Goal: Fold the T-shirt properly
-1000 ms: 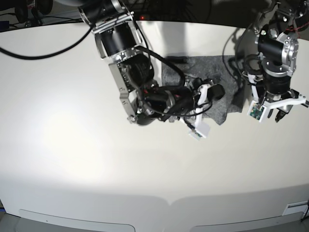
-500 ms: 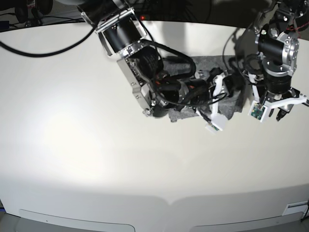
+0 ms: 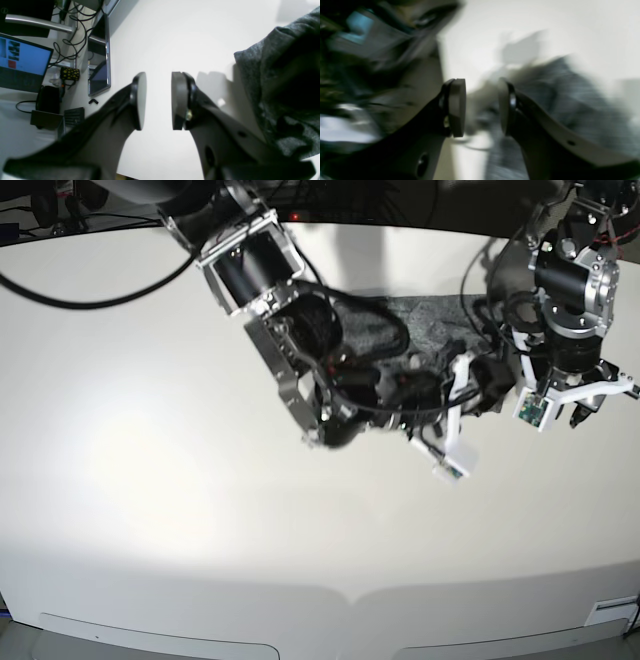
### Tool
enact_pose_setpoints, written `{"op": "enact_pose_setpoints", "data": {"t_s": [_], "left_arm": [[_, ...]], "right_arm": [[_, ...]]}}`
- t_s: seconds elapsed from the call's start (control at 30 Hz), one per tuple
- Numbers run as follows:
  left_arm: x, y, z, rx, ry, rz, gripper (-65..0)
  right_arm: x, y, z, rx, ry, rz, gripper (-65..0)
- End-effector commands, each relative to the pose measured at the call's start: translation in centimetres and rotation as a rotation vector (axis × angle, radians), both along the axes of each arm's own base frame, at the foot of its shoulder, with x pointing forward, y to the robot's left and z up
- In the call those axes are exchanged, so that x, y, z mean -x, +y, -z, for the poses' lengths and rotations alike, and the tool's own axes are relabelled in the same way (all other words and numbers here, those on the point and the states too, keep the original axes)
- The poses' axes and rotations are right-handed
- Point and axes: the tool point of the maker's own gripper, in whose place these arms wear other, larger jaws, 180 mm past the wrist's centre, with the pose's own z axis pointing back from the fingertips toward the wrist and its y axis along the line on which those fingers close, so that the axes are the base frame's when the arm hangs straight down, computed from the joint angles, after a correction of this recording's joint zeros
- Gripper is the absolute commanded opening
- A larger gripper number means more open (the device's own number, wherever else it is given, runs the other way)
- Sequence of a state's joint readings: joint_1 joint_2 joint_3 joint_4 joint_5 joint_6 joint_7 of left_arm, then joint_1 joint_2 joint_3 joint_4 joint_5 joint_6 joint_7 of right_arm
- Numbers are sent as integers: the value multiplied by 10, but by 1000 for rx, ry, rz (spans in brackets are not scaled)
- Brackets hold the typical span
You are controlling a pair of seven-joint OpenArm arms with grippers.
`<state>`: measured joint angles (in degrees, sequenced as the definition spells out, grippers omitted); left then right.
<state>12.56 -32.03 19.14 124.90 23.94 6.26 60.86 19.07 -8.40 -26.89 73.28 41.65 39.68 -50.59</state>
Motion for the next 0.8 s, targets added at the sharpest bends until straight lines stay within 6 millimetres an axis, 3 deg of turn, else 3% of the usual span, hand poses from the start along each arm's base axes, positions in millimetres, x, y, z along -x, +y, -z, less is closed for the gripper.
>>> {"op": "enact_pose_setpoints", "data": {"t_s": [0.0,0.17,0.3,0.43,0.57,0.63,0.77], "left_arm": [[-4,2,-13,-8,-49,0,-489],[-5,-2,-14,36,-72,-14,-489],[-1,-32,-1,213,-26,25,-489],[2,-75,6,380,14,114,-489],[6,-109,9,501,49,163,-489],[10,-118,12,523,73,185,-489],[22,-121,29,524,121,198,-489]], "right_arm": [[-22,0,-24,-30,-79,31,-426],[-86,-49,-26,89,-186,219,-428],[-114,-101,-13,137,-163,386,-428],[-117,-167,20,225,-120,484,-428],[-105,-233,50,349,-102,530,-428],[-97,-259,59,393,-93,540,-428],[-91,-292,64,438,-86,554,-428]]}}
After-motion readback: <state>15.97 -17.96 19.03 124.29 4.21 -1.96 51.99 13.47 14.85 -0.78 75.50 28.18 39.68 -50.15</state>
